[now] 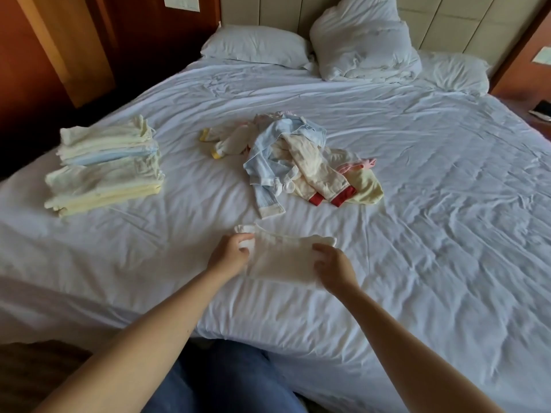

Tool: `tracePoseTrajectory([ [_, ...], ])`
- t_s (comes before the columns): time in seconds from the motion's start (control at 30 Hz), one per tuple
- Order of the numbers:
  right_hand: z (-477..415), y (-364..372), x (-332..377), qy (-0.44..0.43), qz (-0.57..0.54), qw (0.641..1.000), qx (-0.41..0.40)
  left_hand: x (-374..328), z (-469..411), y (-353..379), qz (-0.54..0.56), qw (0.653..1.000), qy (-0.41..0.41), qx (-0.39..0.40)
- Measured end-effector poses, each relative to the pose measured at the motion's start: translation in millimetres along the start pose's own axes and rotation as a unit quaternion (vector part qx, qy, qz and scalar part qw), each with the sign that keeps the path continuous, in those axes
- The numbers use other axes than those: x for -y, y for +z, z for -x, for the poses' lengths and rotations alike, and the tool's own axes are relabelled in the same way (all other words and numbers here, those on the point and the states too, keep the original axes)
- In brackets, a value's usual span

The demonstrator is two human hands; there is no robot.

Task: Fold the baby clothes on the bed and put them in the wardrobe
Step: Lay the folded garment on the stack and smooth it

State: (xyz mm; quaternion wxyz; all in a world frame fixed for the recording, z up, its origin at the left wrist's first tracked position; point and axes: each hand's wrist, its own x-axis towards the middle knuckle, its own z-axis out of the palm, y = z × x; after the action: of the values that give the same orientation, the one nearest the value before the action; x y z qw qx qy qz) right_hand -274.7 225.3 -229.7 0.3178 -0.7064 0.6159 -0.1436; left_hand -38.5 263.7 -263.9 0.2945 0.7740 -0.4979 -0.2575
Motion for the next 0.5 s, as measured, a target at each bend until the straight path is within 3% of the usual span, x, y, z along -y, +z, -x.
tracePoseTrajectory([
  [0.23, -2, -9, 42, -0.031, -0.1, 0.994, -0.022, 5, 6, -36, 0.099, 0.989, 0.033, -0.105],
  [0.5, -32, 38, 157, -0.134, -0.141, 0.981, 0.014, 60, -3, -143, 0.125, 0.967, 0.025, -0.221],
])
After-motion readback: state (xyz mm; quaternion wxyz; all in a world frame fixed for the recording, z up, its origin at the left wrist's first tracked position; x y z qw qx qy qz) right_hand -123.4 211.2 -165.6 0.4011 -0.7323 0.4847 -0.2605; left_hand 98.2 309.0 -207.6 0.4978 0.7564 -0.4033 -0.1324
